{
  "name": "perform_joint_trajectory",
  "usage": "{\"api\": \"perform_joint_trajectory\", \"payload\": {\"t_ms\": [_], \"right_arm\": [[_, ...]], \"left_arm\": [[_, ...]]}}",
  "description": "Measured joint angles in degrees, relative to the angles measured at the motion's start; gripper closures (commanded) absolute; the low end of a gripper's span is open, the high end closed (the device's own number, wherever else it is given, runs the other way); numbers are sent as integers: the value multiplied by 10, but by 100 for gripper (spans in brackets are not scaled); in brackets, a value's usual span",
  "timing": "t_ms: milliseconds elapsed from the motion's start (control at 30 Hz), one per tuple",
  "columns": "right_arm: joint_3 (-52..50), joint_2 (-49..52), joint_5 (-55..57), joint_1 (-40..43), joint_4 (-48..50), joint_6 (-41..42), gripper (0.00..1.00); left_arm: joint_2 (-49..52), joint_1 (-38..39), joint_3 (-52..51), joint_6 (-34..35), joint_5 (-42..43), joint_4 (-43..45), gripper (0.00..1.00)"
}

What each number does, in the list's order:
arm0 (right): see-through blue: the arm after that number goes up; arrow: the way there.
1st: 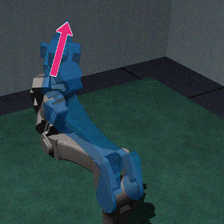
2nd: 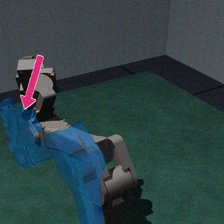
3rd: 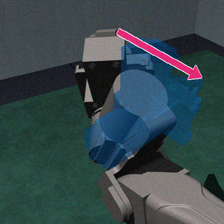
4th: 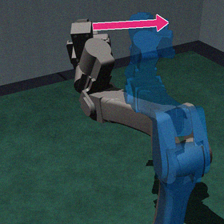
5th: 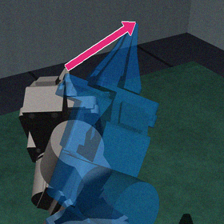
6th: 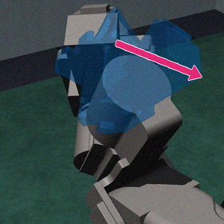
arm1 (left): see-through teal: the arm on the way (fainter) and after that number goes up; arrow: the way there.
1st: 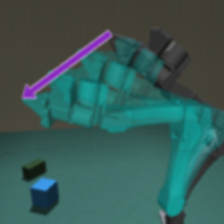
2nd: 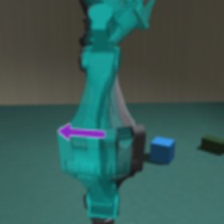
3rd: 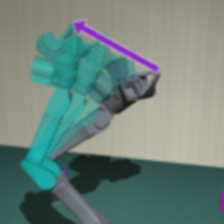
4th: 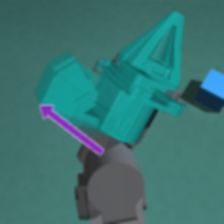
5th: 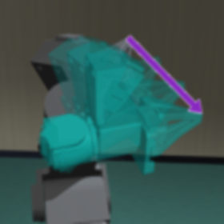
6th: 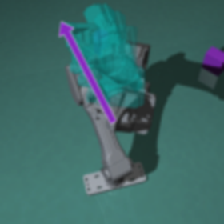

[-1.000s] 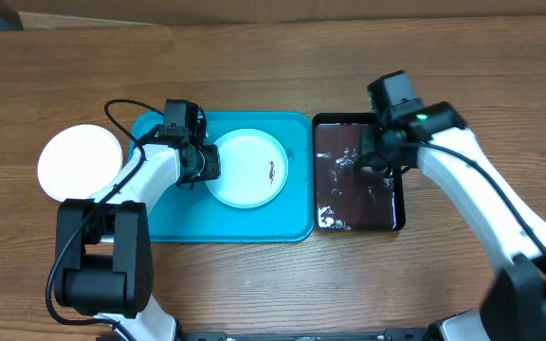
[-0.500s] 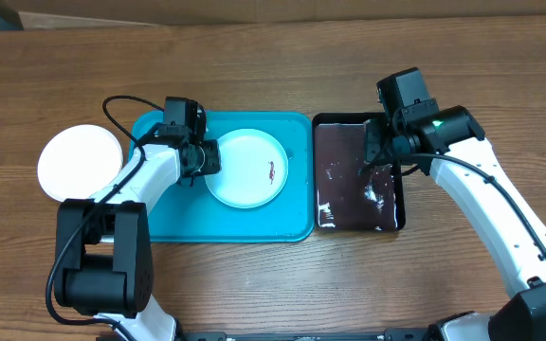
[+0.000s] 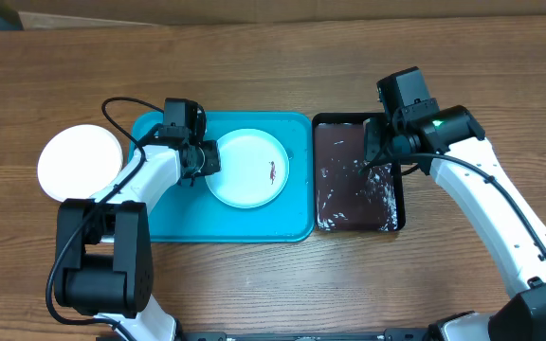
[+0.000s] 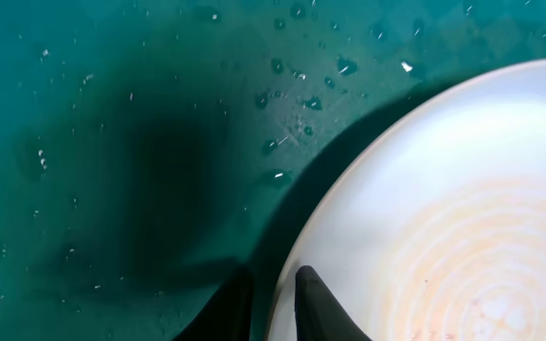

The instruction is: Clean dirty plates on tray and stack at the side

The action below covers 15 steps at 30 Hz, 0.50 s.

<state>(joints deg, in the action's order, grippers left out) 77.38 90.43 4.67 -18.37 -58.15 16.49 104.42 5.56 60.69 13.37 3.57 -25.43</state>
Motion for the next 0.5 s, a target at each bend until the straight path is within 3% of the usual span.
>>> {"api": "perform_joint_trajectory", "payload": {"t_ms": [133, 233, 500], "right_arm": [[12, -1, -4, 0, 3, -1, 96], [12, -9, -4, 0, 7, -1, 96], [13, -74, 22, -19, 46, -22, 96]], "left_arm": [[0, 0, -6, 0, 0, 2, 83], [0, 0, -6, 0, -2, 3, 95], [0, 0, -6, 5, -1, 9, 96]]}}
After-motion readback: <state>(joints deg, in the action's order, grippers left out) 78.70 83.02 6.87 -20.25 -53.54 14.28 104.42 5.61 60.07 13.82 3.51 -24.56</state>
